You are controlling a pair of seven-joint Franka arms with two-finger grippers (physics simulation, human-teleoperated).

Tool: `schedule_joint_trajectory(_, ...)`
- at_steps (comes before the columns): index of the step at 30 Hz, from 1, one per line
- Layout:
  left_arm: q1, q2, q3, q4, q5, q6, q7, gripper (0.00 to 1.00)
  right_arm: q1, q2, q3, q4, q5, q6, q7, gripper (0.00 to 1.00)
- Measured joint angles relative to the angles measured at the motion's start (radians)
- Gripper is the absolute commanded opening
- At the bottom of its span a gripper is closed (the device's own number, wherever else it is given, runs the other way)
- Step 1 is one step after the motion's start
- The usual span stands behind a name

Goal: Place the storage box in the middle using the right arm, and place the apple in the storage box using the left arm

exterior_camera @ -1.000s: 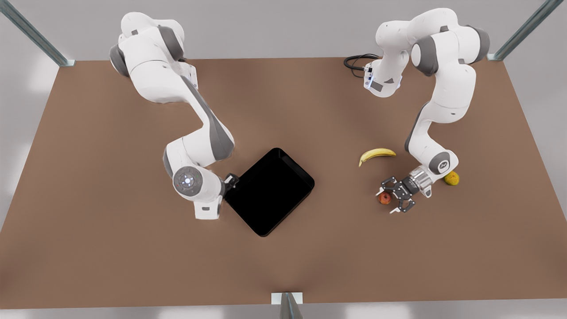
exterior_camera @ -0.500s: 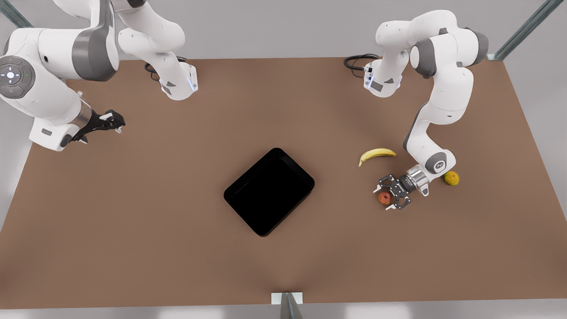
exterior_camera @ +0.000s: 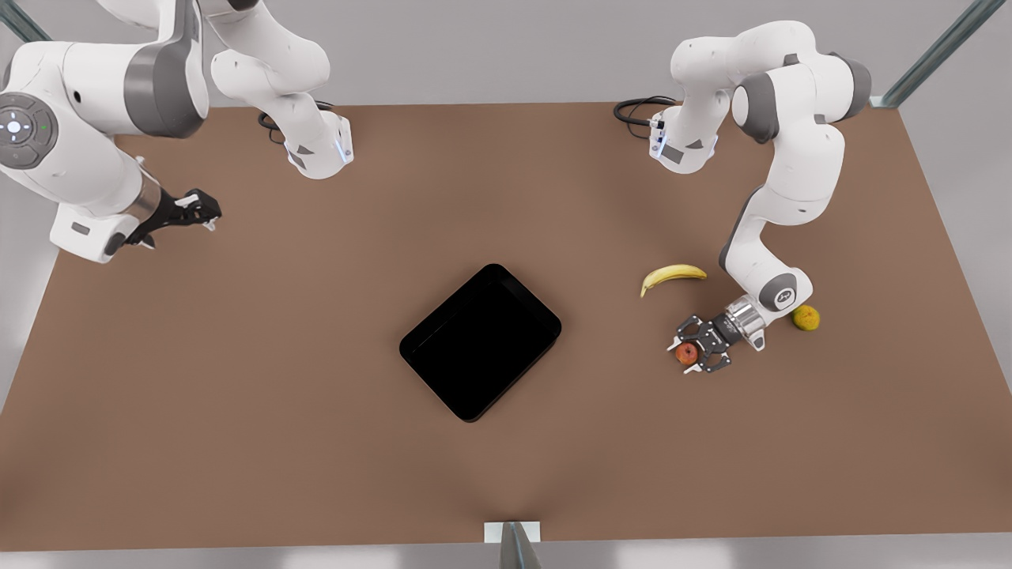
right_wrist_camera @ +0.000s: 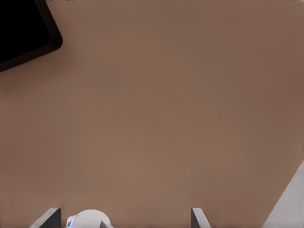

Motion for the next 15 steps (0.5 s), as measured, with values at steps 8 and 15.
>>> schedule_joint_trajectory(8,0.000,0.000,-0.002,0.000,-0.010,-0.005,-0.003,0.41,-0.001,0.001,0.002,-0.002,0.000,0.000,0.000,1.00)
schedule_joint_trajectory(15,0.000,-0.069,0.019,0.028,0.043,-0.018,-0.186,0.38,-0.002,0.003,0.003,-0.005,0.000,-0.001,0.000,1.00)
